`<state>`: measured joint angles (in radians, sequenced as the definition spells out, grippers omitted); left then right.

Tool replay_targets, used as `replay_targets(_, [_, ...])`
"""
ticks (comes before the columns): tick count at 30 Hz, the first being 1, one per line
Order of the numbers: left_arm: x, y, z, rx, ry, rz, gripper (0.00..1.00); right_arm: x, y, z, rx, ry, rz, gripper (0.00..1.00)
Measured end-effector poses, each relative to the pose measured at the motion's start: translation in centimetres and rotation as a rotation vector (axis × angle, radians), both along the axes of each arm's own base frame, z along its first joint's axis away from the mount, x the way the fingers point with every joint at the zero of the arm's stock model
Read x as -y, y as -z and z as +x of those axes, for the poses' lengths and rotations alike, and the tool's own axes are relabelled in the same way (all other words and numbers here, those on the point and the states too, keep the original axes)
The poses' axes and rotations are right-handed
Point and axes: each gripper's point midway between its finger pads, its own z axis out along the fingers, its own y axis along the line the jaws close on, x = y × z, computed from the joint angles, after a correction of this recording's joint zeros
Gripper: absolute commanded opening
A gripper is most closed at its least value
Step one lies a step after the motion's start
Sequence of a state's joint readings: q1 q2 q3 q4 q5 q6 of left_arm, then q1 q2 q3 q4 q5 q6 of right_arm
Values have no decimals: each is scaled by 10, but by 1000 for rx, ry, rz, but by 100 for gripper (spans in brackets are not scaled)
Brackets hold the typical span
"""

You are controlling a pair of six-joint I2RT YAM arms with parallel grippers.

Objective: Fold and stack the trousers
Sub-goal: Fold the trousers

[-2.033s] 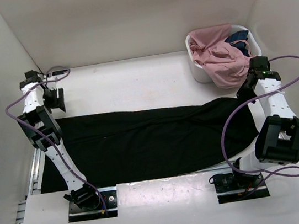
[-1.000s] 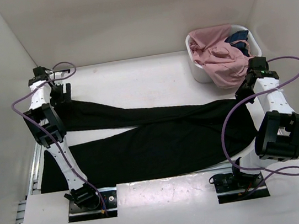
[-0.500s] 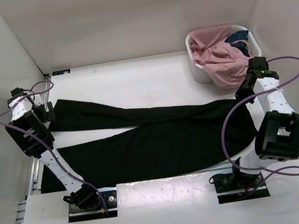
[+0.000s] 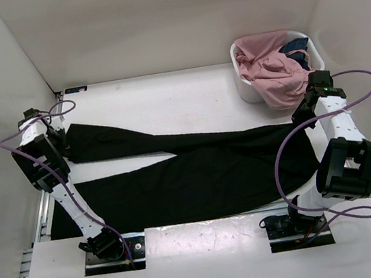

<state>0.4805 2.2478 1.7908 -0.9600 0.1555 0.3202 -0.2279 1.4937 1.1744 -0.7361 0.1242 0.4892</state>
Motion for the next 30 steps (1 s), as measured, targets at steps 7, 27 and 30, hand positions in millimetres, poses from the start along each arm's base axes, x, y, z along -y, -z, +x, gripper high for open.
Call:
replay_targets(7, [-11, -22, -8, -26, 17, -24, 14, 0, -8, 0, 3, -8, -3, 0])
replay_targets(27, [-13, -70, -269, -358, 36, 101, 14, -37, 29, -181, -122, 299, 72, 0])
replay_targets(30, [4, -44, -297, -433, 64, 54, 14, -44, 52, -208, -216, 355, 95, 0])
